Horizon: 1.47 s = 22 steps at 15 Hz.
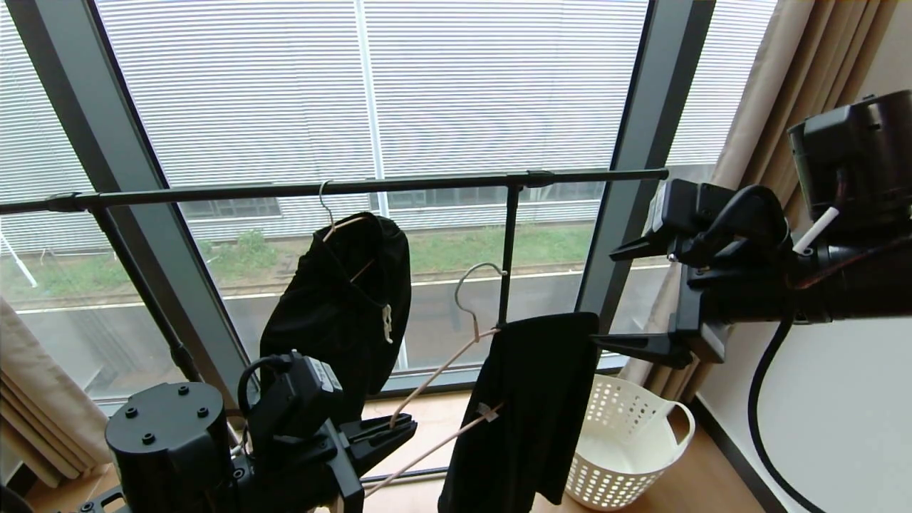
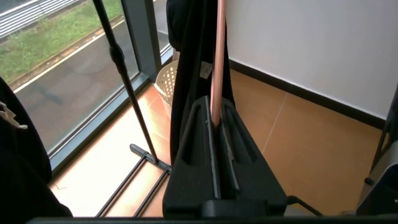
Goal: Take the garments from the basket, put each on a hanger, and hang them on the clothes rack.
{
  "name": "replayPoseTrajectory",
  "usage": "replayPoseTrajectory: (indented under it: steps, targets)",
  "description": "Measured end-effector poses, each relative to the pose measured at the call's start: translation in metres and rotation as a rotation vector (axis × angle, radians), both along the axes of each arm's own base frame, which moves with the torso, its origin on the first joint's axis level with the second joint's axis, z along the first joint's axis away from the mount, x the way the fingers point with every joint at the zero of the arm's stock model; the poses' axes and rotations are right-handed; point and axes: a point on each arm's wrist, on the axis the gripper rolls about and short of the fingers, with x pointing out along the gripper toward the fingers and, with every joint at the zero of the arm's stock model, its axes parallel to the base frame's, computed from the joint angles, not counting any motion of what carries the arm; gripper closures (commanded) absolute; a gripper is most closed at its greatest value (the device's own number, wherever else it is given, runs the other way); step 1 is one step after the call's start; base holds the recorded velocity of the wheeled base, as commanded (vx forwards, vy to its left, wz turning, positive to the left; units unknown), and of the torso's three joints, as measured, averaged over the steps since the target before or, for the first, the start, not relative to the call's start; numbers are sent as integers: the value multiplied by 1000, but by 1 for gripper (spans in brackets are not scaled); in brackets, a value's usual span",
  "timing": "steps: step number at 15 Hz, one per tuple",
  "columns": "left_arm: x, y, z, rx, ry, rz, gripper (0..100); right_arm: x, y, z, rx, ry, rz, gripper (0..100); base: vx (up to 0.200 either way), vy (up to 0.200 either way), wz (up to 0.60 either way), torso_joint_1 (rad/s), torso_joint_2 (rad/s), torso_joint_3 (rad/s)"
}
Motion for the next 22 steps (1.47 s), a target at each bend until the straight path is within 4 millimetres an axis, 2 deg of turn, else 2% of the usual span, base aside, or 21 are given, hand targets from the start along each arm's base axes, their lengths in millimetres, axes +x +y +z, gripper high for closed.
replayPoseTrajectory:
  steps: [4, 6, 10, 20, 21, 22]
  targets:
    - [-3, 2, 1, -16, -20, -10, 100, 37, -9, 8, -87, 111, 165, 0, 0, 0, 0, 0, 0, 0]
    - [-5, 3, 1, -22, -19, -35, 100, 55, -9, 2, -124, 204, 207, 0, 0, 0, 0, 0, 0, 0]
    - [-8, 4, -1, -18, -10, -46, 100, 85, 3, -18, -103, 264, 243, 0, 0, 0, 0, 0, 0, 0]
    - [-7, 4, -1, -19, -8, -49, 100, 109, 39, -60, -121, 366, 295, 0, 0, 0, 0, 0, 0, 0]
    - [-7, 4, -1, -20, -6, -48, 100, 111, 41, -62, -121, 369, 296, 100, 0, 0, 0, 0, 0, 0]
    - [-7, 4, -1, -20, -6, -48, 100, 113, 42, -64, -122, 372, 297, 100, 0, 0, 0, 0, 0, 0]
